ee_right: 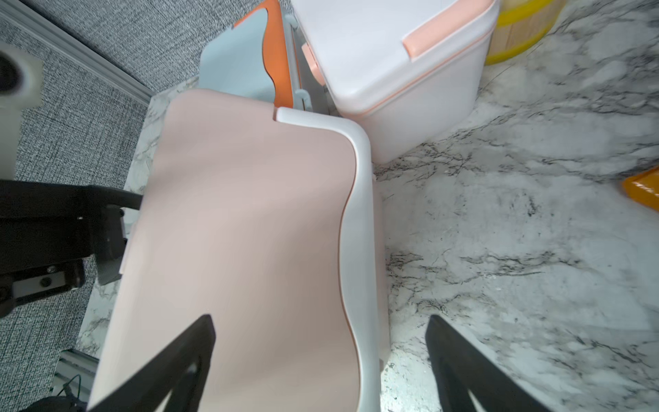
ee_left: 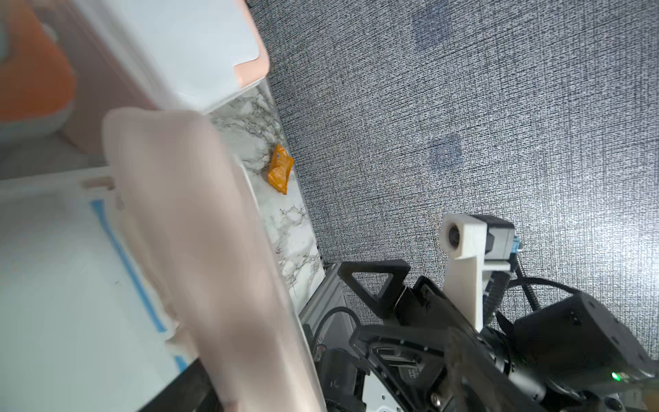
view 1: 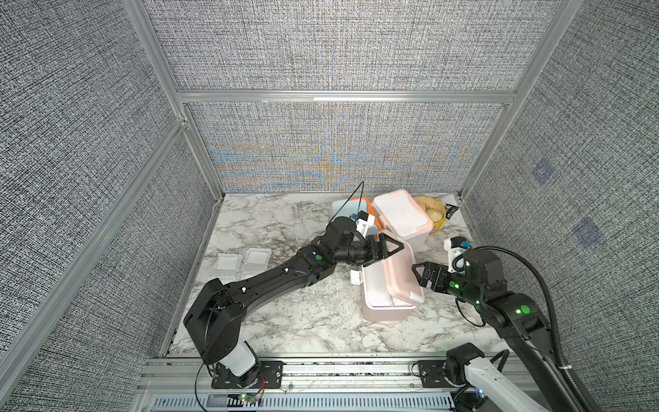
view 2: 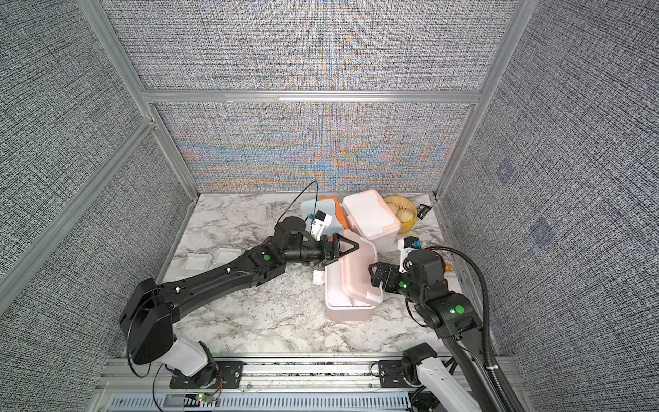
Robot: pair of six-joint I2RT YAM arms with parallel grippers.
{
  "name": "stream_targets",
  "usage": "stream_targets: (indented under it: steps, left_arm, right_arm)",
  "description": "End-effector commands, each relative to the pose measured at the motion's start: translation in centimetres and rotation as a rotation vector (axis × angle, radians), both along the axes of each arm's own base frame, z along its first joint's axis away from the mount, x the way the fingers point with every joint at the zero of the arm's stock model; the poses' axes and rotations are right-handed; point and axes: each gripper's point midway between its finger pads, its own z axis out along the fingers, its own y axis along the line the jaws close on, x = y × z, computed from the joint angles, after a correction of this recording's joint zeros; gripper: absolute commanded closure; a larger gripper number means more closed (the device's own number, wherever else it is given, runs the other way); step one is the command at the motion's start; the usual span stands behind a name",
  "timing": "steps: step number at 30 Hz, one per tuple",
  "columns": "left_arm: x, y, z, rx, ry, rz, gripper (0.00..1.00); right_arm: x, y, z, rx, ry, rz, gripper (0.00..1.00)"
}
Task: Open first aid kits and take out gauze
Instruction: Open the lid of the first aid kit.
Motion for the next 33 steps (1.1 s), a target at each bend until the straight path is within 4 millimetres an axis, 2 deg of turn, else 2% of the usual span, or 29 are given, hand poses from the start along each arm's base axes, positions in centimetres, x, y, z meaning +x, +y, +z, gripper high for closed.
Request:
stream_targets:
  steps: [1, 5, 7, 9, 13, 14, 15, 20, 23, 24, 25, 28, 30, 33]
  left_arm:
    - [-0.3, -1.8, 1.8, -0.027, -0.039, -0.039, 0.11]
    - [-0.2, -4.6, 3.5, -0.037, -0.077, -0.071, 0.11]
    - [0.0, -6.2, 3.8, -0.03, -0.083, -0.089, 0.1]
    - [0.1, -7.8, 4.1, -0.027, -0.087, -0.11, 0.1]
    - [0.0, -10.4, 4.9, -0.017, -0.111, -0.151, 0.1]
    - [0.2, -11.1, 4.0, 0.001, -0.105, -0.156, 0.09]
    - [0.4, -11.4, 3.9, 0.007, -0.106, -0.159, 0.09]
    - [0.8, -11.1, 3.7, 0.045, -0.145, -0.145, 0.08]
    - [0.8, -10.2, 3.6, 0.073, -0.171, -0.122, 0.06]
    - [1.0, -10.1, 2.9, 0.088, -0.175, -0.111, 0.06]
    - [0.9, -9.4, 3.6, 0.085, -0.191, -0.098, 0.06]
    - [1.0, -8.3, 3.0, 0.109, -0.208, -0.063, 0.05]
    - [1.2, -7.5, 2.1, 0.133, -0.215, -0.034, 0.05]
    - [1.4, -6.2, -0.1, 0.178, -0.209, 0.006, 0.05]
  right_arm:
    - [-0.8, -0.8, 1.7, 0.0, -0.044, -0.027, 0.06]
    - [-2.1, -1.5, 4.1, 0.018, -0.118, -0.039, 0.07]
    - [-2.9, -1.8, 6.0, 0.032, -0.171, -0.037, 0.07]
    - [-3.5, -1.8, 6.8, 0.036, -0.192, -0.025, 0.07]
    - [-4.1, -1.7, 7.1, 0.017, -0.186, 0.006, 0.07]
    - [-4.1, -1.7, 6.9, 0.011, -0.176, 0.007, 0.07]
    - [-4.1, -1.8, 6.5, 0.0, -0.158, 0.008, 0.07]
    - [-3.6, -2.5, 4.2, -0.062, -0.063, -0.031, 0.1]
    - [-3.4, -3.7, 3.1, -0.109, -0.012, -0.098, 0.13]
    - [-3.3, -4.3, 2.9, -0.123, 0.0, -0.134, 0.14]
    - [-3.4, -4.9, 2.6, -0.139, 0.015, -0.167, 0.14]
    - [-3.7, -6.7, 2.2, -0.176, 0.056, -0.27, 0.14]
    - [-4.0, -8.0, 1.9, -0.202, 0.081, -0.348, 0.12]
    - [-4.8, -10.4, 1.5, -0.257, 0.134, -0.49, 0.01]
